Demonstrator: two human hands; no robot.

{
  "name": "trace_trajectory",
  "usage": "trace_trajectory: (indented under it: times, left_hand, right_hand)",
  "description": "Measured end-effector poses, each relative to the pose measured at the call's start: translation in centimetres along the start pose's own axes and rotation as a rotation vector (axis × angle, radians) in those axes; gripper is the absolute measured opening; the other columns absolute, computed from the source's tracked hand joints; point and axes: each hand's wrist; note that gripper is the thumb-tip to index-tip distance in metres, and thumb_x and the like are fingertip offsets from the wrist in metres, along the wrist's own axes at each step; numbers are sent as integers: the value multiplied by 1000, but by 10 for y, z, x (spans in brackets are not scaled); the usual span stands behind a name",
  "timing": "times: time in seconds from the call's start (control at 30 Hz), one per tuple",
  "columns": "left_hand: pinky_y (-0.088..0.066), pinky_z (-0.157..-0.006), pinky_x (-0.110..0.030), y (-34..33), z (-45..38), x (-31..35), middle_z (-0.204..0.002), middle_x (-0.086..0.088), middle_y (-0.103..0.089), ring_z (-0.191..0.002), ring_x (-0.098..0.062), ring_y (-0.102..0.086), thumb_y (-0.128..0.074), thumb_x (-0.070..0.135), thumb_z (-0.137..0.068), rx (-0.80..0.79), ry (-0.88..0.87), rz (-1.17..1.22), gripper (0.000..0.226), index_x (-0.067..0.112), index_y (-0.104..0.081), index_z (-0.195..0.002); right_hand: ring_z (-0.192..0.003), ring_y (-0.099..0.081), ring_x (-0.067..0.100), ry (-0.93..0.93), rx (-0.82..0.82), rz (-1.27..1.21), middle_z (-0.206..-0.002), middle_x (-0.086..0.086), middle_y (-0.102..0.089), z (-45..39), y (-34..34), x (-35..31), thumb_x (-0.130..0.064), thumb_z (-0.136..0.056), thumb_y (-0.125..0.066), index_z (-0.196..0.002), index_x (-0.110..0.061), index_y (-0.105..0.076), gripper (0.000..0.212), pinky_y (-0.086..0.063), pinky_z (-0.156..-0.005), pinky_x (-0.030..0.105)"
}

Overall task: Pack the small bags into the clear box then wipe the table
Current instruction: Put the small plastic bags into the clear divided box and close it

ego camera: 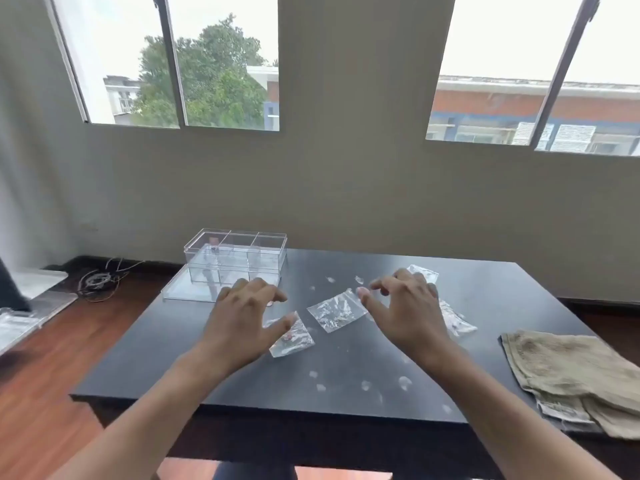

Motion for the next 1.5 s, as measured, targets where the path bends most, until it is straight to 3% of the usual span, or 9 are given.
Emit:
trace_trajectory:
  times: [0.23, 0.57, 0.67, 0.77, 0.93, 1.13, 1.37, 1.43, 1.5]
  left_hand:
    - [-34, -99, -36, -8, -35, 11, -111, 7, -58, -116, -19, -47, -60, 84, -72, -321, 107, -136, 60, 35, -62, -106]
    - [-38, -100, -35, -4, -47, 14, -114, 0, -59, -117, -23, -49, -68, 68, -81, -446, 109, -79, 38, 31, -68, -89]
    - [-42, -89, -31, 0, -48, 13, -107, 4, -62, -106, -19, -54, -68, 62, -86, -426, 104, 12, 36, 26, -64, -86]
    - [-44, -67, -28, 14, -55, 2, -87, 9, -67, -78, -11, -58, -67, 58, -88, -416, 165, 224, 36, 23, -60, -83]
    - [-40, -60, -29, 36, -80, -27, -74, 5, -77, -52, -5, -53, -68, 48, -93, -253, 244, 525, 32, 19, -55, -87]
    - [-45, -64, -32, 34, -124, -82, -81, -2, -76, -82, -19, -70, -67, 30, -93, 236, 367, 659, 13, 29, -55, -94]
    - [-44, -65, -21, 13, -144, -123, -79, 4, -63, -63, -6, -59, -73, 17, -85, 389, 379, 527, 30, 29, -54, -105]
    - [-43, -65, -10, 6, -142, -129, -70, 7, -60, -69, -4, -60, -75, 15, -84, 390, 346, 470, 25, 29, -61, -99]
    - [-46, -66, -13, -2, -138, -133, -67, 10, -62, -69, -3, -61, -76, 18, -86, 365, 320, 413, 15, 30, -68, -91]
  right_hand:
    - [-124, -49, 32, -139, -298, 179, -122, 7, -60, -36, -27, -13, -74, -86, -59, -114, -25, -72, 58, -37, -104, 40]
    - [-120, -52, 29, -166, -321, 74, -122, 6, -63, -46, -36, -16, -38, -95, -68, -89, -30, -70, 10, -43, -100, 35]
    - [-116, -53, 28, -174, -296, -42, -117, 6, -61, -50, -27, -19, -35, -100, -62, -73, -31, -49, 30, -44, -96, 37]
    - [-103, -56, 24, -158, -212, -162, -106, 2, -61, -58, -13, -21, -35, -101, -61, -78, -28, -51, 26, -43, -85, 36]
    - [-86, -60, 19, -114, -66, -372, -88, -4, -67, -71, 3, -30, -33, -101, -61, -89, -22, -59, 17, -51, -76, 37]
    - [-54, -54, 6, 7, 77, -551, -73, -5, -69, -95, -7, -47, -18, -97, -68, -84, -22, -59, 17, -45, -53, 24]
    - [-66, -64, 11, 84, 68, -581, -86, -8, -66, -143, -29, -83, -8, -100, -60, -105, -21, -64, 14, -61, -68, 44]
    - [-74, -65, 12, 123, 33, -554, -88, -9, -66, -161, -35, -94, -8, -101, -59, -109, -20, -66, 16, -61, -69, 40]
    - [-75, -64, 10, 162, -8, -499, -86, -11, -68, -180, -44, -103, -8, -99, -59, -105, -21, -69, 17, -55, -64, 26]
Point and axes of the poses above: each hand's wrist, its own z-axis away from the middle knuckle, its own y-axis out of the back of the hand, x = y × z
